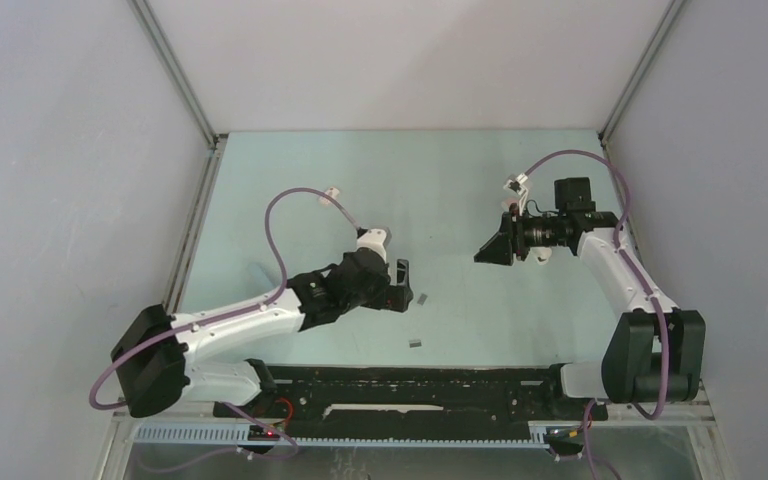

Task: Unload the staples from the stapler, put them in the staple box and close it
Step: Pick up the staple from the center of the board.

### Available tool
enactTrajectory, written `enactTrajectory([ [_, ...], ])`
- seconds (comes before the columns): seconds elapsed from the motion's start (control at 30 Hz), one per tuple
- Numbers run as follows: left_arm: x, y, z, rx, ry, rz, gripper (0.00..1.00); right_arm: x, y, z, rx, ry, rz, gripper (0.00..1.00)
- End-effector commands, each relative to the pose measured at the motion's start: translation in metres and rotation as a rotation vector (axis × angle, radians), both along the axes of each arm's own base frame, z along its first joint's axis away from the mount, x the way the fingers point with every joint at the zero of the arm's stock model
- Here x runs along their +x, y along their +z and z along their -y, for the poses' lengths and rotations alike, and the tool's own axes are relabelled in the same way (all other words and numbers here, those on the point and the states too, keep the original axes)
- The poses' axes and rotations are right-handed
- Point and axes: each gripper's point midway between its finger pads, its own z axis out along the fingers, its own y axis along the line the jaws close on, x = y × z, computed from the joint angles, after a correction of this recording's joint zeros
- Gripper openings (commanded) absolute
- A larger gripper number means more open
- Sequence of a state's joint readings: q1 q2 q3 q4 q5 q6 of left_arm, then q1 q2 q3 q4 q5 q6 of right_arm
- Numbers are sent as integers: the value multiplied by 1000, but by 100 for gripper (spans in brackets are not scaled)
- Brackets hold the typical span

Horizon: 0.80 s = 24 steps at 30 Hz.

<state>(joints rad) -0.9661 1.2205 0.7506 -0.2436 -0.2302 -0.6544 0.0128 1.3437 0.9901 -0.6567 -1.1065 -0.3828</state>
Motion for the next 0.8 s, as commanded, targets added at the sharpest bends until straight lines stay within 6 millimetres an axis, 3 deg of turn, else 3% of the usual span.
enactTrajectory([
  [0.0,12,25,15,-11,7,43,100,2,3,-3,23,15,10,54],
  [0.37,24,9,27,131,22,-15,94,2,2,-1,16,7,10,55],
  [0.53,34,1,37,218,37,-61,81,3,-1,-1,16,9,0,55],
  [0.77,37,-24,74,275,-71,-144,66,4,-3,0,11,3,-2,55],
])
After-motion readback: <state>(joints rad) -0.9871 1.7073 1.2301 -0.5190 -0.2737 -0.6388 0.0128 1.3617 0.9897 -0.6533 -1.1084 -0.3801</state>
